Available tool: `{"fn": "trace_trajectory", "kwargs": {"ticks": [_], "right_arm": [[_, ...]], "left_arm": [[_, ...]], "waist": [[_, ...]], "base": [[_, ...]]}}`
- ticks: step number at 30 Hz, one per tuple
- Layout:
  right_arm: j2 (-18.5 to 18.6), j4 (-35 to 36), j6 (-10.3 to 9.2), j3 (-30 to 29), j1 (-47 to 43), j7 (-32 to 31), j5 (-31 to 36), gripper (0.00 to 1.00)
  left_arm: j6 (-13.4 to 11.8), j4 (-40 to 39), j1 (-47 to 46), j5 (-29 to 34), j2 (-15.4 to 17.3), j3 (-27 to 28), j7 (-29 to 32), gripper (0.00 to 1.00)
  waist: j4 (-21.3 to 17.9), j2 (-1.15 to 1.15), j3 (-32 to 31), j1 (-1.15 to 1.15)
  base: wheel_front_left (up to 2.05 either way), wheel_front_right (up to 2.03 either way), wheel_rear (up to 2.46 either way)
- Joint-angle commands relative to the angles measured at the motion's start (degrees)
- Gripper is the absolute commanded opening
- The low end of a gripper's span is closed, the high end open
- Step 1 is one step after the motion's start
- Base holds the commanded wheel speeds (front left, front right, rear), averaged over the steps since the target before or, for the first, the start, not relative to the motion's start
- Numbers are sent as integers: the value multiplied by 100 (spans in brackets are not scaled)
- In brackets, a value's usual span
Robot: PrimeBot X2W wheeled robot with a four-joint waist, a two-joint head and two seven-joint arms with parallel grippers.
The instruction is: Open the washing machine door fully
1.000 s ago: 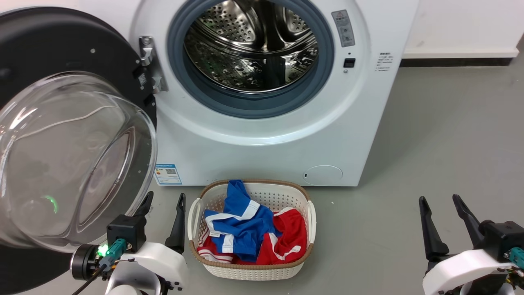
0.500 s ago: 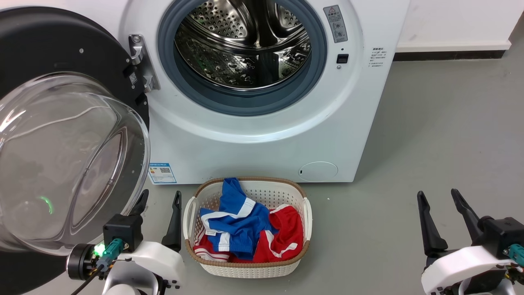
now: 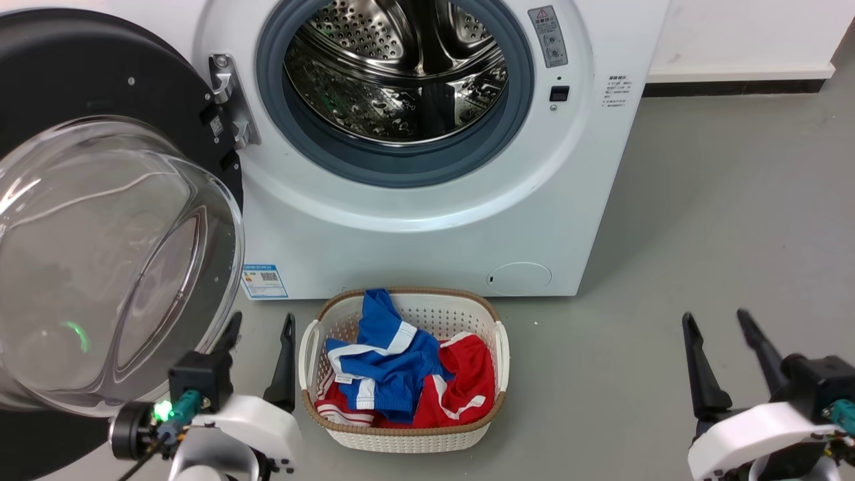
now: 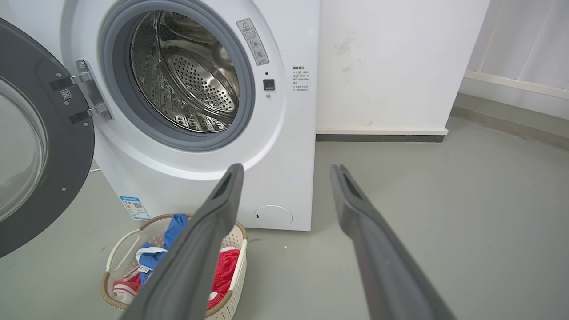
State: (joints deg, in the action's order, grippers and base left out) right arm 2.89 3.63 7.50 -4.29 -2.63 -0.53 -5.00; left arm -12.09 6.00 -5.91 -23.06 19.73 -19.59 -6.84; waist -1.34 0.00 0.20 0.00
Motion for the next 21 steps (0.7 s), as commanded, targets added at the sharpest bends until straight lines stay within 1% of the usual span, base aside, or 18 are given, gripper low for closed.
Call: {"fn": "trace_trajectory", "kwargs": {"ticks": [1,3,11,21], "right_arm": [[0,-26,0,1,-6,0,-1,0],[-4,-127,0,-7,-10,-10,-64,0],[-4,-322,0,-47,111,-98,-1051,0],[-3,-496,0,-54,209,-150,-2126,0]], "left_arm": [[0,19,10,-6,-12,-3,4,0],[18,63,64,-71,-68,-4,18,0],[220,122,60,-864,-229,269,149,0],[470,246,23,-1729,-410,575,297,0]], "waist": [[0,0,-1,0],[1,0,-1,0],[9,0,-1,0],[20,0,-1,0]], "base": [[0,0,0],[0,0,0],[0,0,0],[0,0,0]]}}
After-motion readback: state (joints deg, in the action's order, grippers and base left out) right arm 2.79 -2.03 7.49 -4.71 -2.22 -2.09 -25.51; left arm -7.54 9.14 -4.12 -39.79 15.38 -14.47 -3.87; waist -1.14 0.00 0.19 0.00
